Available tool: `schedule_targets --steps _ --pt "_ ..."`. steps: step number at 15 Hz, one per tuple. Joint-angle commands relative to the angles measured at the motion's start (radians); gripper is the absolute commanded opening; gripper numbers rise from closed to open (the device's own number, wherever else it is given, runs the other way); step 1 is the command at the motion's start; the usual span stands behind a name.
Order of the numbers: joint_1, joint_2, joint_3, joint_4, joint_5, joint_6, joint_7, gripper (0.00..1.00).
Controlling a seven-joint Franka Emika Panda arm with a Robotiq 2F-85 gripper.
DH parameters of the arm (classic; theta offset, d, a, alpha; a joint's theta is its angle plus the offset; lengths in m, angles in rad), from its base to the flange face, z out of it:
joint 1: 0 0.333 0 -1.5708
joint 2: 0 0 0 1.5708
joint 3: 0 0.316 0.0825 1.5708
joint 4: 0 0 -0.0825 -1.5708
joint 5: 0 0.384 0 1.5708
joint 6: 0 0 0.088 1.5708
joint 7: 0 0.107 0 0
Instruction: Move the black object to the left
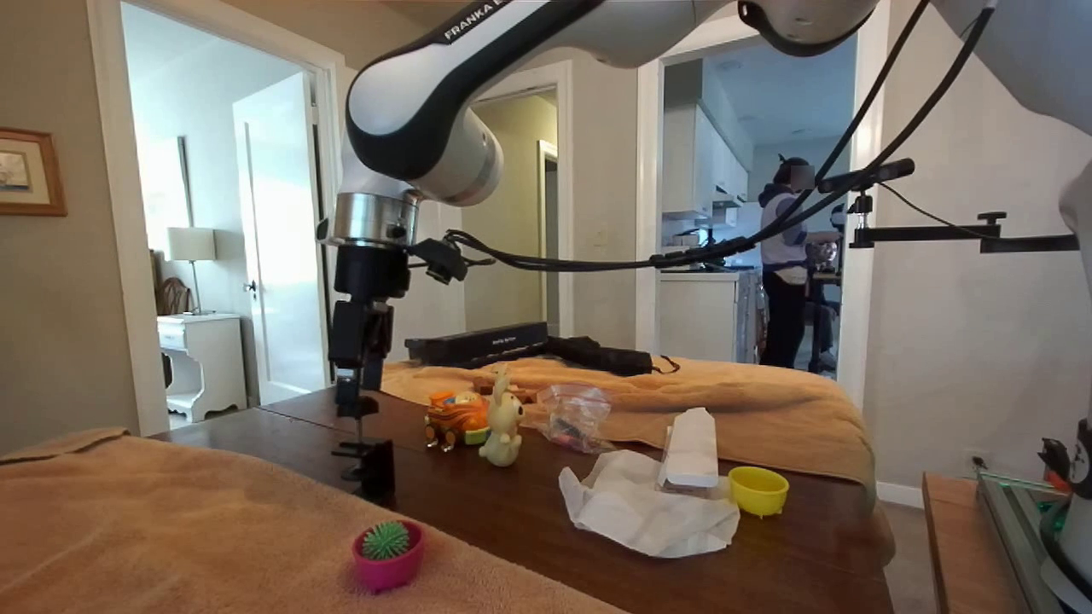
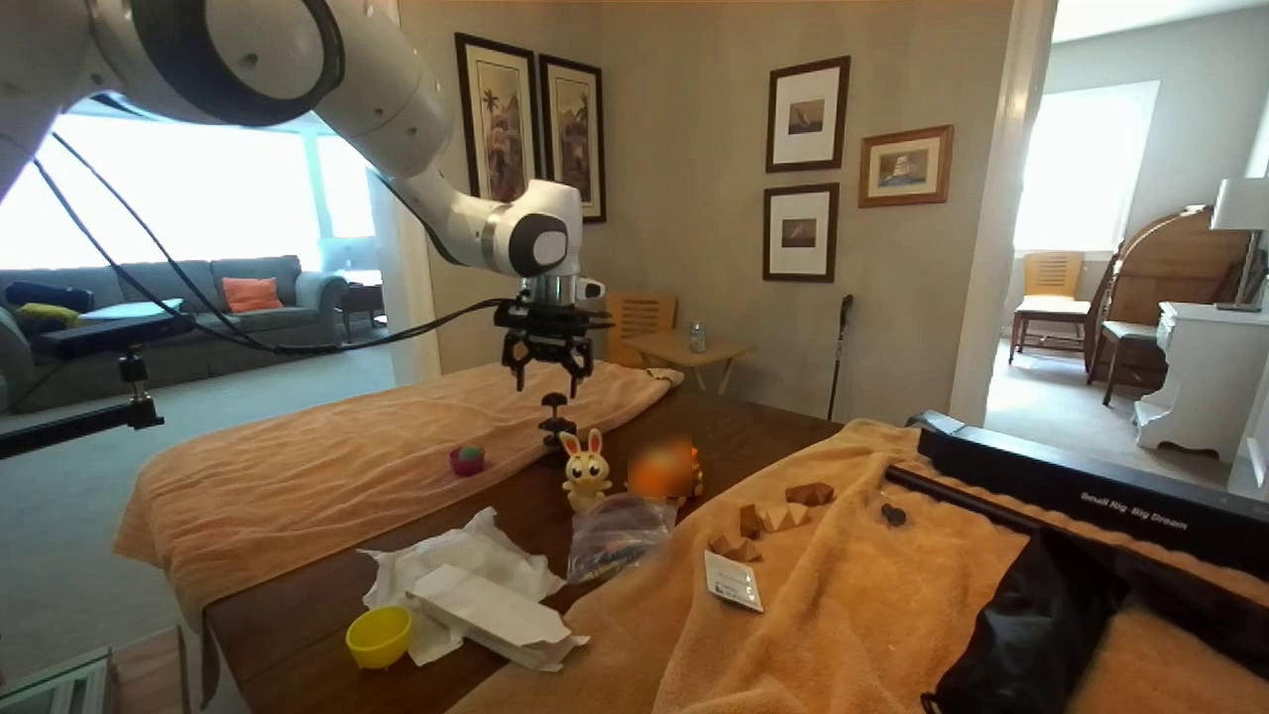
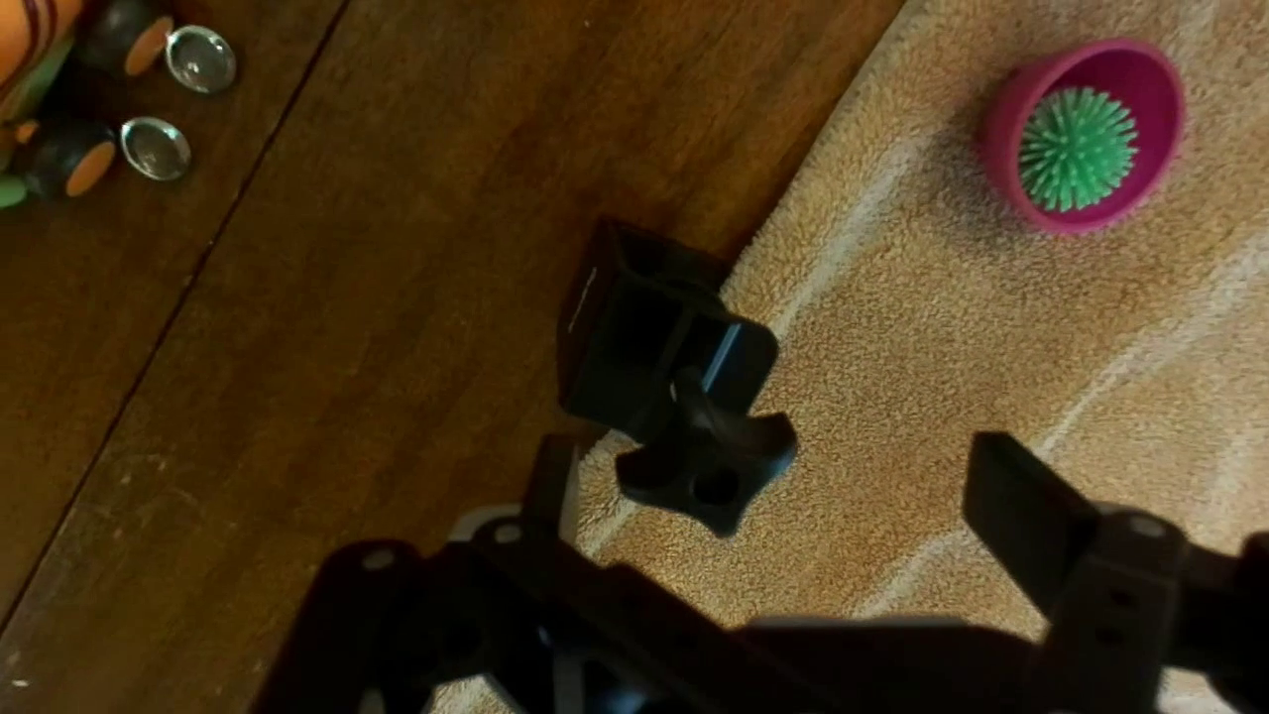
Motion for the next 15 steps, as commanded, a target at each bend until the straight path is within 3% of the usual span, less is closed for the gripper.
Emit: schedule_targets --steps 1,2,4,8,9,11,14,15 --pt "0.025 0.049 -0.012 0.092 -0.061 -0.062 0.019 0.99" --pt "0.028 0.054 -0.013 0.102 -0.067 -0.068 0.018 0.75" --pt "0.031 0.062 -0.013 0.116 -0.075 -0.076 0.016 0.71" --pt "0.037 0.075 -0.018 0.134 -0.086 -0.086 0.020 0.40" --pt "0.038 0.077 -0.018 0.139 -0.089 -0.093 0.017 0.84" --pt "0.038 0.078 -0.020 0.141 -0.094 -0.094 0.019 0.81" --pt "0.038 0.078 -0.021 0.140 -0.096 -0.091 0.021 0.98" --pt "0.038 0.078 -0.022 0.138 -0.097 -0.090 0.021 1.00"
